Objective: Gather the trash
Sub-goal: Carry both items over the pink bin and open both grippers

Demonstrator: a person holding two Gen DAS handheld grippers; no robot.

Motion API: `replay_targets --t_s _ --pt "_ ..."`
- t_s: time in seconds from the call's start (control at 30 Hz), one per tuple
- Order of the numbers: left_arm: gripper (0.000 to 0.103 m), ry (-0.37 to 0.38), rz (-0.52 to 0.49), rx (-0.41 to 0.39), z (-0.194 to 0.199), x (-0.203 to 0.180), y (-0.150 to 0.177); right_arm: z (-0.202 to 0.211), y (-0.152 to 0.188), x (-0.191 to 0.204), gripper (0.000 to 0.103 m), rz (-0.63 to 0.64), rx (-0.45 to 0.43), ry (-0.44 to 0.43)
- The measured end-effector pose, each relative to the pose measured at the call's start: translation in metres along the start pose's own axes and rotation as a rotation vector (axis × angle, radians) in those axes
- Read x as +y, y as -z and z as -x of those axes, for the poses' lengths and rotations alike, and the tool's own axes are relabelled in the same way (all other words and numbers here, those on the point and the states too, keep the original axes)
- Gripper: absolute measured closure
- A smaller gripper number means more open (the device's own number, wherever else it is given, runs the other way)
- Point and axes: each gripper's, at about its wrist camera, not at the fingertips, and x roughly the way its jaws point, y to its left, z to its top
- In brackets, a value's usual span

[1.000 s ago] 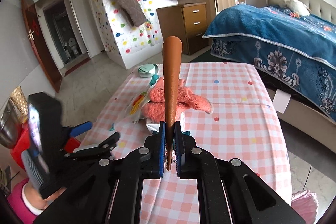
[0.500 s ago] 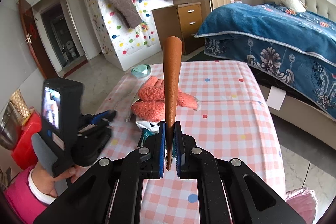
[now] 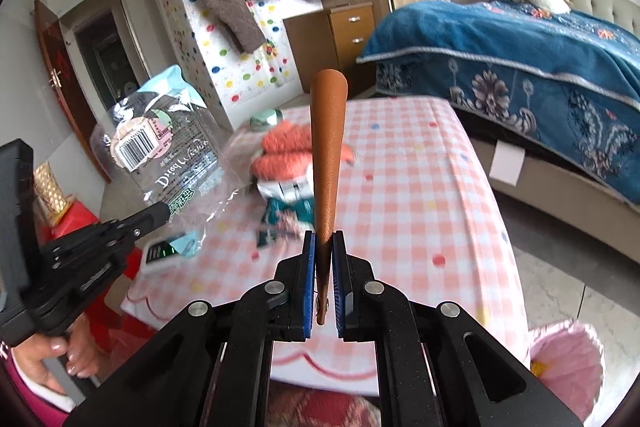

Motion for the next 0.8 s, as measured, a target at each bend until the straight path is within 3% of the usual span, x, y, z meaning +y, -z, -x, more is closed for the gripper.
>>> replay_targets --t_s 0.3,0.8 --pt "0.103 0.127 -0.093 0.046 -0.001 -0.073 0.027 0.029 0.038 -0.028 0.095 -0.055 0.011 0.071" --pt "0.103 0.363 -0.355 0.162 -0.027 -0.231 0.064 0.120 0.106 -0.121 0.094 -0.240 -0.017 0.343"
